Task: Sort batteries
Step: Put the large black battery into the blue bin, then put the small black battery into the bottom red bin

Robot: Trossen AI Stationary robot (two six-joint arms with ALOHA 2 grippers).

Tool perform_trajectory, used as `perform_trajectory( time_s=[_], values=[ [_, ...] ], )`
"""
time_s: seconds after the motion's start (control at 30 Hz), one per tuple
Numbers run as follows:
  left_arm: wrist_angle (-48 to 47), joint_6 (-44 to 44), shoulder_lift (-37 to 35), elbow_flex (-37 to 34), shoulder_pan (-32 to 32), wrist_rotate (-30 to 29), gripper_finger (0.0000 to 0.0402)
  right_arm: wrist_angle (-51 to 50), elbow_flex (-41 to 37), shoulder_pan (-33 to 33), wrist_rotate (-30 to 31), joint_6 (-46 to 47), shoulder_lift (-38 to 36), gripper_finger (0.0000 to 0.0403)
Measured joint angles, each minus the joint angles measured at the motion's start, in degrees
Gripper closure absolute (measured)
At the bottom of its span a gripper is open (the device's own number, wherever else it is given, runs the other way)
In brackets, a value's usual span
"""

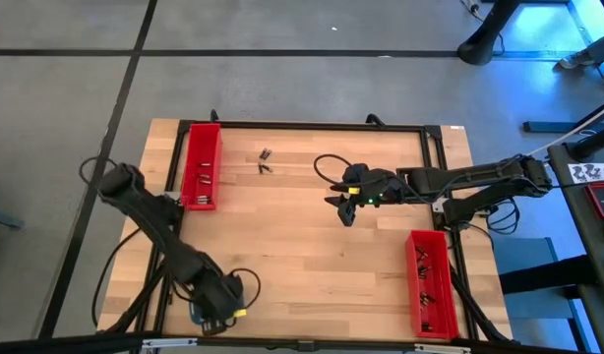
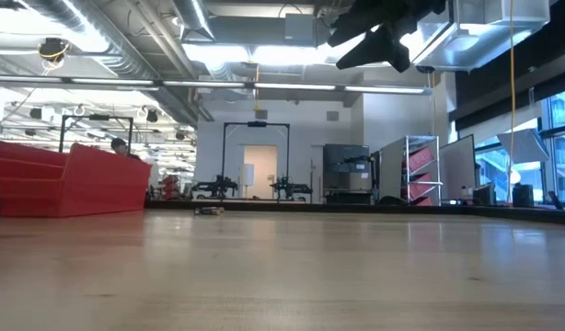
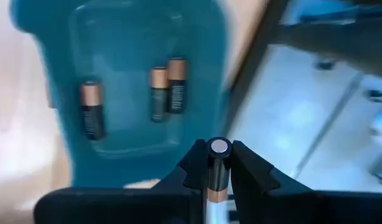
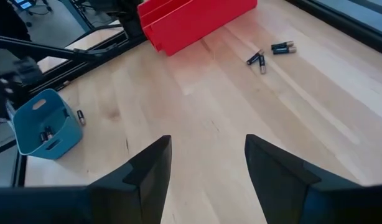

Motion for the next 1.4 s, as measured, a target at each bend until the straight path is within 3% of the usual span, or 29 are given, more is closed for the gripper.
perform_trajectory(
  time_s=[0.23,0.57,0.8,1.03,1.27,1.4],
  values=[
    [-7.93,7.44,7.47,0.00,1.72,-0.03,0.0362,0.00,0.00,-0.02,-0.02,-1.08,0.00,0.0198],
    [-7.42,15.90,11.25,0.00,3.50,-1.92,0.0351,-0.02,0.00,0.00,-0.12,-1.08,0.00,0.0198],
    [-5.24,15.14,10.26,0.00,3.50,-1.59,0.0269,-0.05,0.00,0.00,-0.15,-1.08,0.03,0.0198],
    [-6.62,7.10,3.82,-0.02,4.69,-2.85,0.0203,0.00,0.00,0.00,-0.17,-1.08,0.04,0.0198],
    [-10.40,-3.65,-8.78,-0.02,6.14,-12.88,0.0207,0.04,0.00,0.00,-0.11,-1.24,0.04,0.0198],
    [-11.71,-5.71,-14.50,-0.02,8.97,-21.40,0.0221,0.03,0.00,0.00,-0.06,-1.24,0.04,0.0198]
  ],
)
